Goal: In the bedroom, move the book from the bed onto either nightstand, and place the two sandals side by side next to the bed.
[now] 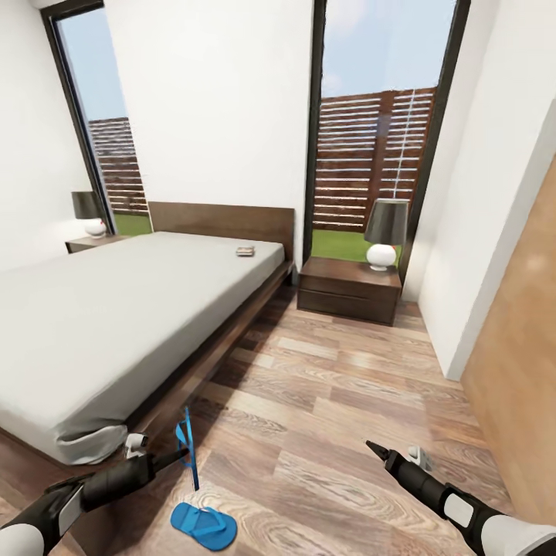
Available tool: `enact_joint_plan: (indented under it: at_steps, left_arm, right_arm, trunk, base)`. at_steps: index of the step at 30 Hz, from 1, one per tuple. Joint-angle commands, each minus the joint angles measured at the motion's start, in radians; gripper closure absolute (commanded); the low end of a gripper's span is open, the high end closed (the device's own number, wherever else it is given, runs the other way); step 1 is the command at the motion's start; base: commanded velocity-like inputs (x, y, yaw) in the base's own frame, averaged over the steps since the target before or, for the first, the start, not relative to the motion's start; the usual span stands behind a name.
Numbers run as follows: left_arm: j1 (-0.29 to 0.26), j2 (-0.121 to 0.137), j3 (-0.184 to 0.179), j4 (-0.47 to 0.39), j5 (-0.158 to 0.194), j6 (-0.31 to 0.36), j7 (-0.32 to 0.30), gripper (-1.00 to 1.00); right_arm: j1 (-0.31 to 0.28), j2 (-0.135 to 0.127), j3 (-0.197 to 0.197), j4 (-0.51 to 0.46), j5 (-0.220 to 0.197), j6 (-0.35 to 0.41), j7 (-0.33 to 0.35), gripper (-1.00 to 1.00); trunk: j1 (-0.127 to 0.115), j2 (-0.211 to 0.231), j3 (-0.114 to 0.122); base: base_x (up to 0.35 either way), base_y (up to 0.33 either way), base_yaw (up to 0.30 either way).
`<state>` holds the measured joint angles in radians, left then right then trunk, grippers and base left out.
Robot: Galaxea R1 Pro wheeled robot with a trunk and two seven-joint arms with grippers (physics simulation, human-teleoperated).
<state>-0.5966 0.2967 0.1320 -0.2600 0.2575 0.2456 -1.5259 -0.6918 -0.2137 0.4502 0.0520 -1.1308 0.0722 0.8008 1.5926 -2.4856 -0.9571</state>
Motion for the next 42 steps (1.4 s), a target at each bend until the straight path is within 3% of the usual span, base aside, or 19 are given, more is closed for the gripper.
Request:
enact_joint_plan:
  at_steps: [1, 19, 42]
  left_arm:
    - [0.000, 0.001, -0.002, 0.000, 0.003, 0.011, -0.004, 1.00]
    - [0.000, 0.001, -0.002, -0.001, 0.003, 0.011, -0.004, 1.00]
    - [0.000, 0.001, -0.002, -0.001, 0.003, 0.011, -0.004, 1.00]
  right_arm:
    - [-0.002, 0.000, 0.005, 0.003, -0.010, 0.008, 0.006, -1.00]
    - [-0.002, 0.000, 0.005, 0.003, -0.010, 0.008, 0.006, -1.00]
    - [-0.002, 0.000, 0.005, 0.003, -0.010, 0.008, 0.006, -1.00]
  trunk:
    - [0.000, 0.000, -0.001]
    - [0.000, 0.000, -0.001]
    - [0.000, 0.000, -0.001]
  base:
    - [0.000, 0.000, -0.270]
    - [0.000, 0.005, -0.270]
    - [0.000, 0.097, -0.265]
